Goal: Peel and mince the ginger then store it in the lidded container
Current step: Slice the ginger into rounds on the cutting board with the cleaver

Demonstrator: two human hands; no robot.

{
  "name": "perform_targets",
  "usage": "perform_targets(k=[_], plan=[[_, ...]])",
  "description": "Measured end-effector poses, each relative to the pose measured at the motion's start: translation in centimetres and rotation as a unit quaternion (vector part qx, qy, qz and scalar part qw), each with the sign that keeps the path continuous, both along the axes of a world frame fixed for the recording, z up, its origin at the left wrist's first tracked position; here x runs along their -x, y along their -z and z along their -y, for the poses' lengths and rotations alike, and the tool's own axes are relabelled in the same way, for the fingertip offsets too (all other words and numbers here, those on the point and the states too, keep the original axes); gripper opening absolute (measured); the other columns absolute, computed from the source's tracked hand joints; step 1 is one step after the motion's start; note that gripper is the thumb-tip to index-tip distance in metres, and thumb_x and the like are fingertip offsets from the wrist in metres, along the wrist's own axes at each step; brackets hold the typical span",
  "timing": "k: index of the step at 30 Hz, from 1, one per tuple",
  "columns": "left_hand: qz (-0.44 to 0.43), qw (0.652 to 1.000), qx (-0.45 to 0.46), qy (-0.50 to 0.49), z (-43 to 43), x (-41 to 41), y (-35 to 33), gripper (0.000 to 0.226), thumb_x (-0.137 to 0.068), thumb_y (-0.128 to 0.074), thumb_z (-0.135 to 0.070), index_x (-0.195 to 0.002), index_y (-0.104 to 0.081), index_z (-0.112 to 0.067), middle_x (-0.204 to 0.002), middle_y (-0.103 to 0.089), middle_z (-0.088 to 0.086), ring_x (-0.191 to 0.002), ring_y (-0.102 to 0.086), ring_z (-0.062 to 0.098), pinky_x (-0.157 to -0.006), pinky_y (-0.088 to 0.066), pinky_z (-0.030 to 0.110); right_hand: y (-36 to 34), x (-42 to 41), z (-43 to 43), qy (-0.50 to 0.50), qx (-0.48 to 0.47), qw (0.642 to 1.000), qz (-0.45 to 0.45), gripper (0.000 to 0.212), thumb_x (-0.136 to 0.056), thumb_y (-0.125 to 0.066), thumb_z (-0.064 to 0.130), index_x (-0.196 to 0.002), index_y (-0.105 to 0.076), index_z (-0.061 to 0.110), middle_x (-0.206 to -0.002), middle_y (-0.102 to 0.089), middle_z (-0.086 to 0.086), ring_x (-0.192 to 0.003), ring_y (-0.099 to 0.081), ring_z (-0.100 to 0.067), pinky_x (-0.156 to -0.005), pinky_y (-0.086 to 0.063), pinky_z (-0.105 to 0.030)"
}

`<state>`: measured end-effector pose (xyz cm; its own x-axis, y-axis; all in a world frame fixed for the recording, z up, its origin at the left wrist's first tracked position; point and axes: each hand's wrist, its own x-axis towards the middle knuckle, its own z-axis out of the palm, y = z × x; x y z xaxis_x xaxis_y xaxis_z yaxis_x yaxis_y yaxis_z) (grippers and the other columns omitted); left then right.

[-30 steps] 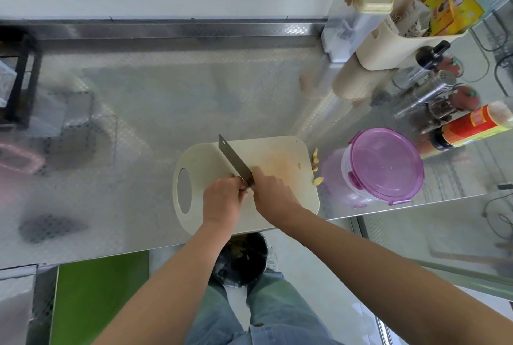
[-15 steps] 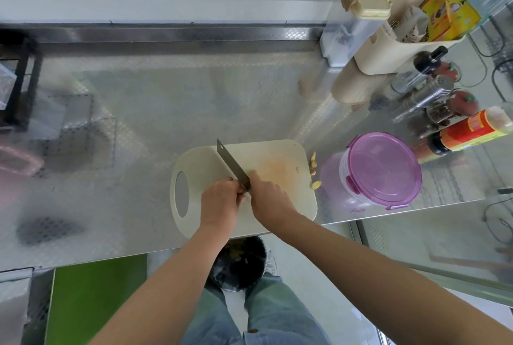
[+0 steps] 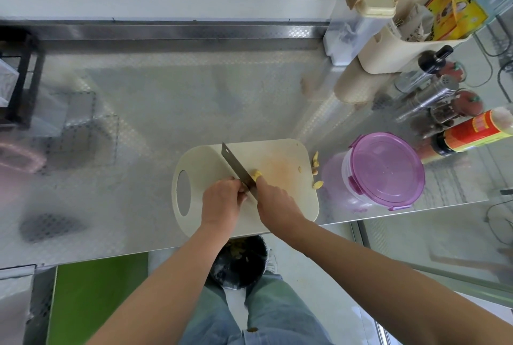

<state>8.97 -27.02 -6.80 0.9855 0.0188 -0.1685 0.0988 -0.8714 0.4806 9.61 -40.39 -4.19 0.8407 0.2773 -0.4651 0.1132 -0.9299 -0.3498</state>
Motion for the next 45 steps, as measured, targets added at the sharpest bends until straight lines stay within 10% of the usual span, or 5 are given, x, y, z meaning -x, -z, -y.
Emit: perform_targets(k=[23,45], plan=[[0.036,0.997,0.054,-0.038,-0.5,1.1,0.0,0.009,-0.074,-0.080,-0.012,-0.077,-0.071,-0.012,-0.072,-0.063,0.003,-0.064,-0.058,0.023,-0.057,-0.039,0.026,-2.8,-1.5,0.6,0.005,-0.059,0.998,0.013,0.009,-0.099,-0.040,0.016,-0.096,-0.031,0.016,-0.079,-0.055,-0.013,-0.066,-0.052,-0.033,-0.055,-0.042,-0.039],[0.004,1.000,0.023,-0.010,-0.1,0.4,-0.7,0.006,-0.085,-0.069,-0.016,-0.082,-0.073,-0.014,-0.083,-0.066,0.005,-0.074,-0.061,0.026,-0.061,-0.042,0.031,-1.8,-0.9,-1.1,-0.042,0.015,0.999,0.017,0.034,-0.092,-0.038,0.000,-0.123,-0.033,0.012,-0.086,-0.052,-0.008,-0.075,-0.053,-0.029,-0.060,-0.037,-0.037]])
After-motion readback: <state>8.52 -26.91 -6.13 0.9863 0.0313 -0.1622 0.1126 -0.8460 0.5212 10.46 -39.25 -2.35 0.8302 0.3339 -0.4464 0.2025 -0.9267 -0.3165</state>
